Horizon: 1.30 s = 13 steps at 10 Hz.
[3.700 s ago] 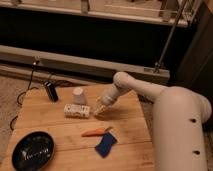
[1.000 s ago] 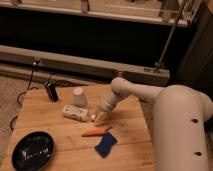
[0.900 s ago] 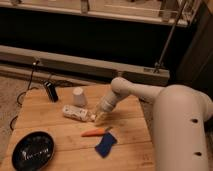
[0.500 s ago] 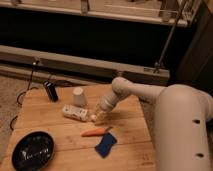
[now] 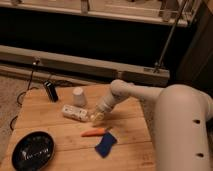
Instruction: Stand the bottle upright
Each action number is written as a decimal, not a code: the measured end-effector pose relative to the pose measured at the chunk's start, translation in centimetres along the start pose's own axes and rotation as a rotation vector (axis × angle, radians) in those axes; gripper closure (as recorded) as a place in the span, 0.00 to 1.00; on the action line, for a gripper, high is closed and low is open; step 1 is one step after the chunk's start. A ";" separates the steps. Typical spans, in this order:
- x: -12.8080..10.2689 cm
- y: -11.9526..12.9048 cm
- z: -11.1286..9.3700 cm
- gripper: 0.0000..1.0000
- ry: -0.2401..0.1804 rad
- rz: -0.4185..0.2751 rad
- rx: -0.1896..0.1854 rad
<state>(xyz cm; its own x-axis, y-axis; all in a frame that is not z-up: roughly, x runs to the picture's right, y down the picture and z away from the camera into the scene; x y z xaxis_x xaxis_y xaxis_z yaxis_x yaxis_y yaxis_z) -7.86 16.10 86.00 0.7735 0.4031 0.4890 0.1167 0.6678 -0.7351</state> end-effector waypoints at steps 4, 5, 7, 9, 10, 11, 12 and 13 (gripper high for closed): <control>-0.4 -0.2 0.1 0.68 0.017 -0.016 -0.002; -0.4 -0.1 0.0 0.68 0.021 -0.016 -0.002; -0.1 0.1 -0.1 0.68 0.035 -0.015 -0.009; 0.2 0.4 -0.4 0.68 0.050 -0.021 -0.015; 0.3 0.5 -0.9 0.68 0.072 -0.035 -0.020; 0.4 0.6 -1.8 0.68 0.109 -0.061 -0.030; 0.0 0.7 -3.8 0.68 0.178 -0.114 -0.044; -0.6 0.7 -5.9 0.68 0.248 -0.165 -0.061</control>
<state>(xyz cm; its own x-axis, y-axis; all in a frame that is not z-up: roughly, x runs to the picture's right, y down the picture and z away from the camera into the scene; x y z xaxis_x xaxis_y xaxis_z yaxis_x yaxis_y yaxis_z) -4.56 12.67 82.41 0.8685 0.1221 0.4804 0.2851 0.6698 -0.6857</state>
